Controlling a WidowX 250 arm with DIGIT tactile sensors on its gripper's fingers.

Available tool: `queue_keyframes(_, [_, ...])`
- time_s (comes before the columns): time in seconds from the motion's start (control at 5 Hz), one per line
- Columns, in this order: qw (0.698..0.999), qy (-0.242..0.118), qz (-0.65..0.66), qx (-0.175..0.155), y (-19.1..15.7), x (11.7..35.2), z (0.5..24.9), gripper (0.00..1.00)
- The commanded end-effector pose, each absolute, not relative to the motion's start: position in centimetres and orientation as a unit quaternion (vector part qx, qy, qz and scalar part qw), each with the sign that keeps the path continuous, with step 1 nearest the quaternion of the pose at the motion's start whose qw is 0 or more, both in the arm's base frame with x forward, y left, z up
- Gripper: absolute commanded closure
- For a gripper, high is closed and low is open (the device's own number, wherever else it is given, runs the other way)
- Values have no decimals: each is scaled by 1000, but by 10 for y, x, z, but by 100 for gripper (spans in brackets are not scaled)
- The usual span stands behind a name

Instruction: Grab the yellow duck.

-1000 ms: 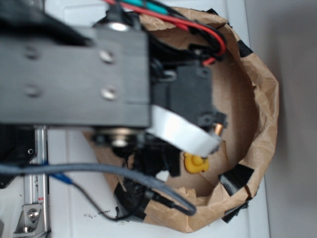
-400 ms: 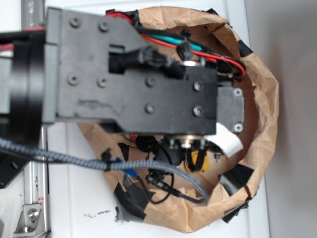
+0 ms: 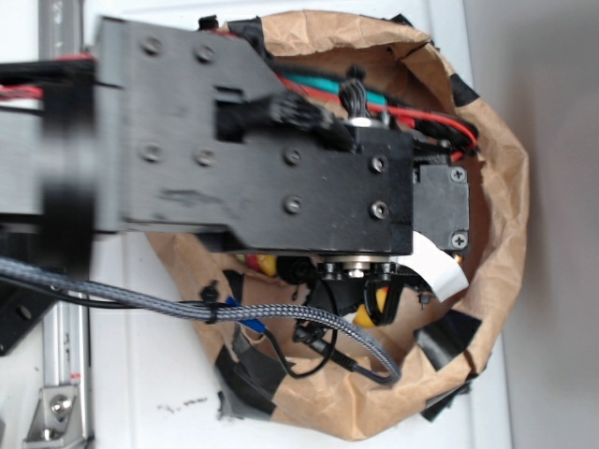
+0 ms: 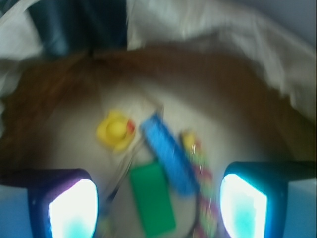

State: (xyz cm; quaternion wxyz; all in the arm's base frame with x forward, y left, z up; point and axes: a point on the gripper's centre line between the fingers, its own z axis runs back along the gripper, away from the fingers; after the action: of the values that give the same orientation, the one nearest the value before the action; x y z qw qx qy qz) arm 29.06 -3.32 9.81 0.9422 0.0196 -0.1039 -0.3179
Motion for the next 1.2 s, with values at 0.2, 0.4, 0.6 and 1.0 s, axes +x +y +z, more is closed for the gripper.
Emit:
queue_keyframes(0.2, [927, -111, -359, 13, -50, 312, 78, 0])
queue_keyframes(0.4, [929, -121, -350, 8, -44, 318, 83, 0])
queue_keyframes(0.6, [925, -119, -360, 10, -51, 322, 74, 0])
queue_keyframes(1.0, [925, -103, -365, 15, -55, 323, 60, 0])
